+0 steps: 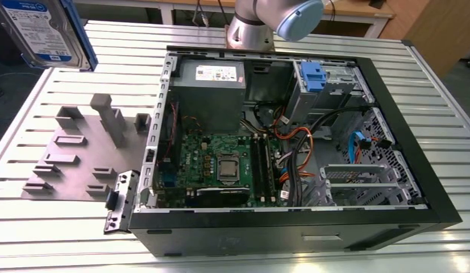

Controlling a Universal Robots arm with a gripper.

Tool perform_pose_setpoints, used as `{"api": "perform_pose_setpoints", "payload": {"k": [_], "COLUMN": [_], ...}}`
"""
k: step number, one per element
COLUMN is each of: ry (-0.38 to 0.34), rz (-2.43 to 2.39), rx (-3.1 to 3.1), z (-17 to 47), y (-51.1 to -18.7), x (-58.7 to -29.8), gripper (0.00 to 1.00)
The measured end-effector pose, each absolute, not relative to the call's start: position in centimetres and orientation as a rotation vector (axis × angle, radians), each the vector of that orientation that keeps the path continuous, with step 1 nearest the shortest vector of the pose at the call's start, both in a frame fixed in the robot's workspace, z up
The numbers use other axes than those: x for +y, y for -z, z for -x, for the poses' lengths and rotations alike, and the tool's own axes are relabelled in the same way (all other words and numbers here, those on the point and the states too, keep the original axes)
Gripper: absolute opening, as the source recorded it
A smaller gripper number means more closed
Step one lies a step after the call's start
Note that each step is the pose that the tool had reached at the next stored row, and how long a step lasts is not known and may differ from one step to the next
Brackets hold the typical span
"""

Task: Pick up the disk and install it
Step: 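Pick up the disk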

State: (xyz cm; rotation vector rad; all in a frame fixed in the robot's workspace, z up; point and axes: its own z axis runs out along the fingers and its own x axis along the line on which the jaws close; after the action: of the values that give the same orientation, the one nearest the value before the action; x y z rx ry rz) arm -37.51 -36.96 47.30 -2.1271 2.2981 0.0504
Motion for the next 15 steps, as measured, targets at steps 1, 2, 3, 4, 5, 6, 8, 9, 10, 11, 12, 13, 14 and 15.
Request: {"api": "perform_pose_setpoints", "payload": {"k": [1, 2, 3, 4, 5, 6, 8, 9, 10, 11, 12, 13, 14, 15], "ry": [-0.05, -0.05, -0.05, -0.05, -0.05, -0.05, -0.05, -0.05, -0.05, -0.05, -0.05, -0.05, -0.05, -0.05], "rz": [2.127, 2.127, 2.127, 2.127, 2.127, 2.127, 2.127, 2.127, 2.127, 2.127, 2.127, 2.127, 2.127, 2.127], "rx": [2.298, 2.298, 2.298, 2.298, 2.298, 2.298, 2.298, 2.298, 2.298, 2.298, 2.298, 2.298, 2.298, 2.298], "z": [37.51, 37.51, 37.51, 37.51, 37.51, 37.51, 37.51, 37.51, 37.51, 37.5, 37.46, 37.43, 37.38, 37.33], "y": [-47.37, -47.47, -47.53, -47.54, -47.54, -47.55, -47.92, -47.92, -47.93, -47.94, -47.94, -47.93, -47.93, -47.93], "x": [-36.96, -36.96, -36.96, -36.96, -36.95, -36.96, -36.96, -36.96, -36.95, -36.95, -36.95, -36.95, -36.96, -36.96], "gripper": [0.35, 0.35, 0.35, 0.35, 0.35, 0.35, 0.35, 0.35, 0.35, 0.35, 0.35, 0.35, 0.35, 0.35]}}
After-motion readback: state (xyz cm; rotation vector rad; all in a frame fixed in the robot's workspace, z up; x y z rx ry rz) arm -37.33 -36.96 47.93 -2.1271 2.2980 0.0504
